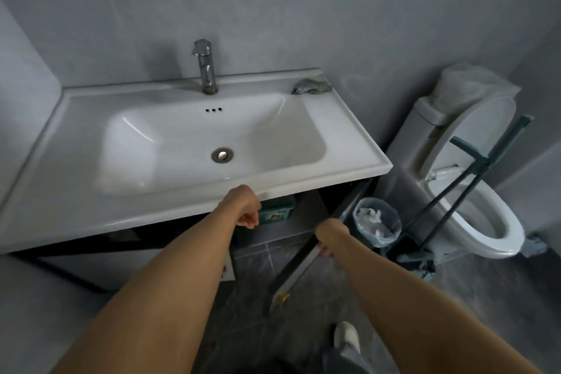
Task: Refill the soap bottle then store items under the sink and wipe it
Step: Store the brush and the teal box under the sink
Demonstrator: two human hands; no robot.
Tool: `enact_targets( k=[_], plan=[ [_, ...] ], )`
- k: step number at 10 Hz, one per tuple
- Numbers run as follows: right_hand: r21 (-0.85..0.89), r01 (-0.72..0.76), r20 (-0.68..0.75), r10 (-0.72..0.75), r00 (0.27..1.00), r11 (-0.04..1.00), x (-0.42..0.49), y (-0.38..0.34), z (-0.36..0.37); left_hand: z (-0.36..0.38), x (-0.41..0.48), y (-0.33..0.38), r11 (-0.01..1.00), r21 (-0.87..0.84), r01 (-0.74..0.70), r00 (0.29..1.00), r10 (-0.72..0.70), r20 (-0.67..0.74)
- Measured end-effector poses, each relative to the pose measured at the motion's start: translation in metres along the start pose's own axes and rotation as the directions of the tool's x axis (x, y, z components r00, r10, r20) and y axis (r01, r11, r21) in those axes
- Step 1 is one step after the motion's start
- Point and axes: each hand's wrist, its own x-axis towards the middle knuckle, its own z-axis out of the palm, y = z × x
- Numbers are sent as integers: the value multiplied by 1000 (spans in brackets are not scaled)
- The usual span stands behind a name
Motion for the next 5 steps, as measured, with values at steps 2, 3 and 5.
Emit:
enact_targets(
  k=[2,3,5],
  plan=[
    [257,-35,-70,55,996,966,18,29,22,-35,-19,-74,973,-198,119,987,-138,-84],
    [537,-85,-58,137,989,840,3,57,28,-40,-23,-103,943,-281,178,974,-211,-88],
    [468,-335,116,319,940,818,6,43,30,-35,-20,-122,893,-387,229,957,-279,-77]
  ],
)
